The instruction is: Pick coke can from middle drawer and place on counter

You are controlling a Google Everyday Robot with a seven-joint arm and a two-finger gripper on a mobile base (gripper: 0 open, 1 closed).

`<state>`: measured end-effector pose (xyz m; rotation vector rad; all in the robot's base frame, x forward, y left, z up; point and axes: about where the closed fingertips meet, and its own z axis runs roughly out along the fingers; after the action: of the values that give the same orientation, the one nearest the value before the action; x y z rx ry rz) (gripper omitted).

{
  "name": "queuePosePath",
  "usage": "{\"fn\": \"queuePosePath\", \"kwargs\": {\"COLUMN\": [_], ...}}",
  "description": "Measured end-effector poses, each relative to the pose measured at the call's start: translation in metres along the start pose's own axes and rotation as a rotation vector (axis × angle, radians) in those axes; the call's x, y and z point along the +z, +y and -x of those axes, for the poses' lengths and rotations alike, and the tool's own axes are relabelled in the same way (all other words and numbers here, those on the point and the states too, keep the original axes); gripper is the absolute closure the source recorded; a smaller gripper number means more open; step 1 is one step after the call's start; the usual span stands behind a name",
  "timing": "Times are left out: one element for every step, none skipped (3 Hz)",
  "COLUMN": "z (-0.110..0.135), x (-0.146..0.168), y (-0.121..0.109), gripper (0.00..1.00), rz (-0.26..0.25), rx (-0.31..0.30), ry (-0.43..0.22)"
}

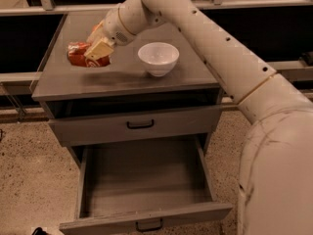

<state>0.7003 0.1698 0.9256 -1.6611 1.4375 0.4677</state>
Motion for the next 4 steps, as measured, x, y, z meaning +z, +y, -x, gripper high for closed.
{"fn": "queuePosePath", "kwargs": {"z": [-0.012,-0.014,-0.014,-0.014], "x": [0.038,0.059,0.061,0.061], "y": [-0.003,0.006,0.006,0.006], "gripper": [0.44,0.20,0.00,0.00], "rz": [-0.029,-0.036,-0.034,-0.034], "rx": [0.082,0.104,0.110,0.110], "ry": [0.038,0.078,0.079,0.079]}}
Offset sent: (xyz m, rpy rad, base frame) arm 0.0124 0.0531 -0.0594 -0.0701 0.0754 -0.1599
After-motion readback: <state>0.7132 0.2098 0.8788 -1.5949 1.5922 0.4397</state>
